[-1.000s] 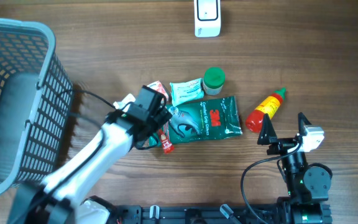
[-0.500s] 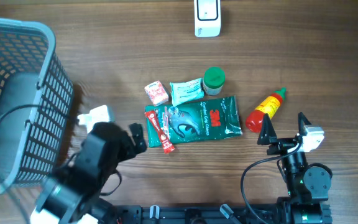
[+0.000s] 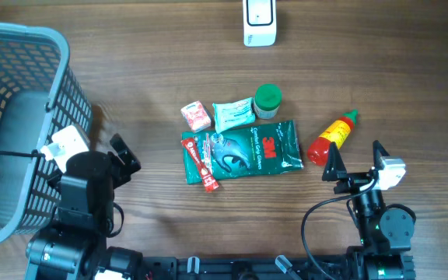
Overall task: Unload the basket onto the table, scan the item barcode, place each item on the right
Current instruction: 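Retract the left arm and grasp the sriracha bottle with right gripper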
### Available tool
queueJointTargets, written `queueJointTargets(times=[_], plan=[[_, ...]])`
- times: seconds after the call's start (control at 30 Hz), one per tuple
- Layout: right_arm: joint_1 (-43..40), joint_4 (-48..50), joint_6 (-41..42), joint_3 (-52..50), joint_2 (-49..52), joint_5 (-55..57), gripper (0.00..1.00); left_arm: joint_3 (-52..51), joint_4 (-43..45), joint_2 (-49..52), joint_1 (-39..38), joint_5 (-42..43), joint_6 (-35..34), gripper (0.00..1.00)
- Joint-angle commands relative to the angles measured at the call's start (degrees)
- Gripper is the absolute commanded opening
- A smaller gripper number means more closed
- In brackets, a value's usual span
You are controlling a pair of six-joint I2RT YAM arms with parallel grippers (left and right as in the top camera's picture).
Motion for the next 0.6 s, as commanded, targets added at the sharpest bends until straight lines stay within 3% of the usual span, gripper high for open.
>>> queueJointTargets(times=[0.0,0.23,0.57], plan=[[0.33,0.17,-0.7,-0.07,-0.15,-0.42,1.0,1.18,-1.86,0.22,3.08,-1.11,6.1,1.0],[0.33,0.17,-0.7,-0.07,-0.15,-0.42,1.0,1.18,-9.33,0.22,3.1,-1.09,6.1,1.0],[0.33,0.17,-0.7,-0.07,-0.15,-0.42,0.99,1.18,-10.14,0.22,3.1,-1.09,6.1,1.0]])
